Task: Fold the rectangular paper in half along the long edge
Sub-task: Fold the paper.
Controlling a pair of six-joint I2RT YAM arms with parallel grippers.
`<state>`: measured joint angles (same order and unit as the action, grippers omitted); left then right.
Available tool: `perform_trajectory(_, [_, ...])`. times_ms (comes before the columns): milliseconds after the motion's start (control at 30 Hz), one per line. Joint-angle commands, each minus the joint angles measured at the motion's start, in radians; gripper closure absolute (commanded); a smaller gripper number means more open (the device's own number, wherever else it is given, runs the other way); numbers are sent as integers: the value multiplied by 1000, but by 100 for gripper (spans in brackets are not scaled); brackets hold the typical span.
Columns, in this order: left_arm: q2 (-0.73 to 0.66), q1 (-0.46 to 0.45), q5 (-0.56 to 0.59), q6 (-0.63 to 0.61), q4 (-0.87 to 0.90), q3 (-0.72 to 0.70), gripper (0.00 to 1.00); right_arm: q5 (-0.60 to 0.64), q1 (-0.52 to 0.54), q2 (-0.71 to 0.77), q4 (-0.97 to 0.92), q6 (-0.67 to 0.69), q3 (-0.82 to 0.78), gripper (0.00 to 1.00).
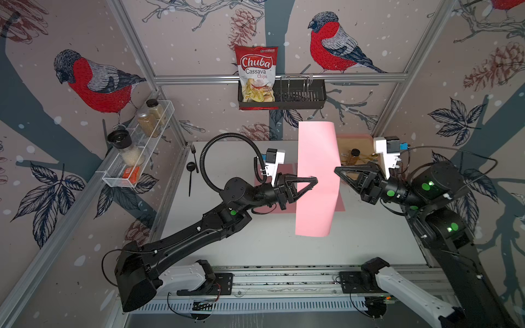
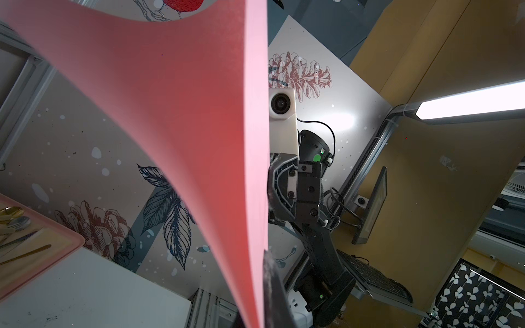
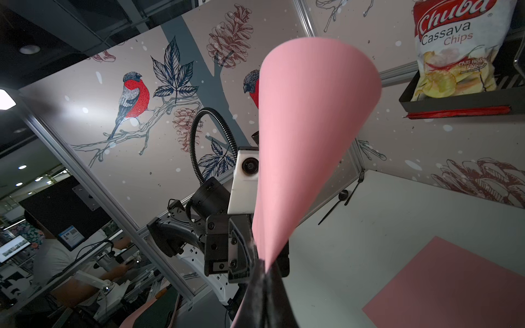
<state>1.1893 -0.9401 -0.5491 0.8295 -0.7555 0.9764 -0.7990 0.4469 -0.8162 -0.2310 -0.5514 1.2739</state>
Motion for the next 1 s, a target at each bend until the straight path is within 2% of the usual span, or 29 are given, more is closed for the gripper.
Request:
perform_trajectory(0, [2,1,-24,-13,-33,-2,100,16,-2,-4,88,-13,13,92])
perform_trajectory(33, [4,0,-25,-10,-37,-4,100,11,-3,-5,98,-16,13,97])
perform_trajectory(100, [9,1,-27,-7,-40,-6,100,11,-5,-5,111,-23,12,98])
perform_trajectory(167, [10,0,-31,-7,-41,-6,100,22,-7,-10,106,-22,22,91])
perform_trajectory(267, [10,0,-31,-7,-42,-7,100,18,-11,-13,118,-21,27,94])
perform_trajectory(300, [12,0,-33,-7,-42,-6,100,21,-13,-14,124,-25,28,92])
perform_trajectory(333, [11,0,-33,-7,-42,-7,100,24,-16,-17,125,-28,31,85])
perform_trajectory(367, [10,0,-33,-7,-42,-7,100,24,-17,-21,127,-29,33,84])
perform_trajectory(433, [11,0,-33,-6,-44,-8,100,13,-20,-23,148,-34,32,95])
perform_trajectory(467, [11,1,-34,-6,-44,-8,100,12,-22,-24,156,-37,30,98])
perform_trajectory(500, [10,1,-33,-5,-44,-9,100,11,-22,-23,164,-42,29,98])
perform_trajectory(600, [9,0,-32,-5,-43,-13,100,20,-28,-30,167,-45,37,90])
perform_trajectory(700, [8,0,-32,-3,-47,-15,100,9,-32,-32,190,-51,36,99])
perform_trajectory(733, [7,0,-33,-3,-49,-16,100,11,-33,-34,194,-53,39,97])
perform_trajectory(800, [8,0,-32,0,-50,-17,100,17,-37,-41,188,-53,50,88])
perform_trajectory(900, [8,0,-33,2,-53,-19,100,1,-46,-47,208,-57,53,98])
perform_trajectory(967, [8,-1,-34,3,-54,-19,100,4,-48,-51,214,-61,60,95])
